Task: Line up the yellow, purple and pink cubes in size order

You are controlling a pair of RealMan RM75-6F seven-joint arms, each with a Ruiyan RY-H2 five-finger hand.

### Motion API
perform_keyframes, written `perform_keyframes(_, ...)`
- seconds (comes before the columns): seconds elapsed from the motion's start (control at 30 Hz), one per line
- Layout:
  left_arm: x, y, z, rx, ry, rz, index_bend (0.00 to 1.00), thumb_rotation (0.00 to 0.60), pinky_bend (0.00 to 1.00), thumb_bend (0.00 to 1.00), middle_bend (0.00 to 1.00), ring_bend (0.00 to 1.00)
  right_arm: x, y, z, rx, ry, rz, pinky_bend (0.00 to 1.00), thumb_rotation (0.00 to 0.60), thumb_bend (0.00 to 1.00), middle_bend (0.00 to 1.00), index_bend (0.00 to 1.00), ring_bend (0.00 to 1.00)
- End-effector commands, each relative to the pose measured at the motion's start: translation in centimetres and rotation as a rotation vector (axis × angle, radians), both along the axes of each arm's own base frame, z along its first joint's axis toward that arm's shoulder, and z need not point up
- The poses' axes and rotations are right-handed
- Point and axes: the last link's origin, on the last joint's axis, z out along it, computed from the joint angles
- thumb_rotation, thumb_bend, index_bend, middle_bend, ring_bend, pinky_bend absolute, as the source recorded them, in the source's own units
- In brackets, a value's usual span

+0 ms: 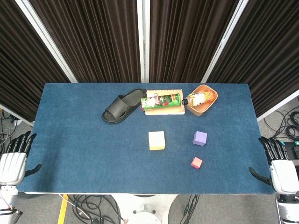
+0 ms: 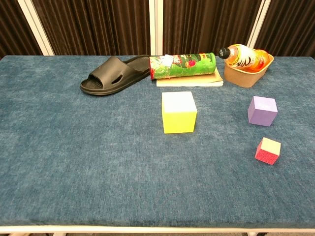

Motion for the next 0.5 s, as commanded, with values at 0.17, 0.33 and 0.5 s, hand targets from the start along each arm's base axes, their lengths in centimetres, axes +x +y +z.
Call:
perform_keyframes(0.17, -0.3, -0.1, -0.5, -0.012, -0.004, 0.012, 0.13, 0.6, 0.16, 0.07, 0.16, 0.11, 0.1, 0.1, -0.2, 0.023, -0.006, -0.008, 0.0, 0.6, 0.08, 0.08, 0.05, 0.0)
perform_keyframes(0.33, -0.3, -0.1, -0.4, -0.007, -0.009, 0.006, 0.13, 0.6, 0.16, 0.07, 0.16, 0.11, 1.2, -0.5, -0.8, 0.075, -0.023, 0.038, 0.0, 0.6, 0.08, 0.08, 0.05, 0.0)
perform_keyframes(0.5, -0.3, 0.0, -0.3, -0.006, -0.014, -0.003, 0.14, 0.6, 0.16, 0.07, 0.16, 0.11, 4.9, -3.0, -3.1, 0.19, -0.06, 0.163, 0.0, 0.6, 0.08, 0.1, 0.04, 0.0)
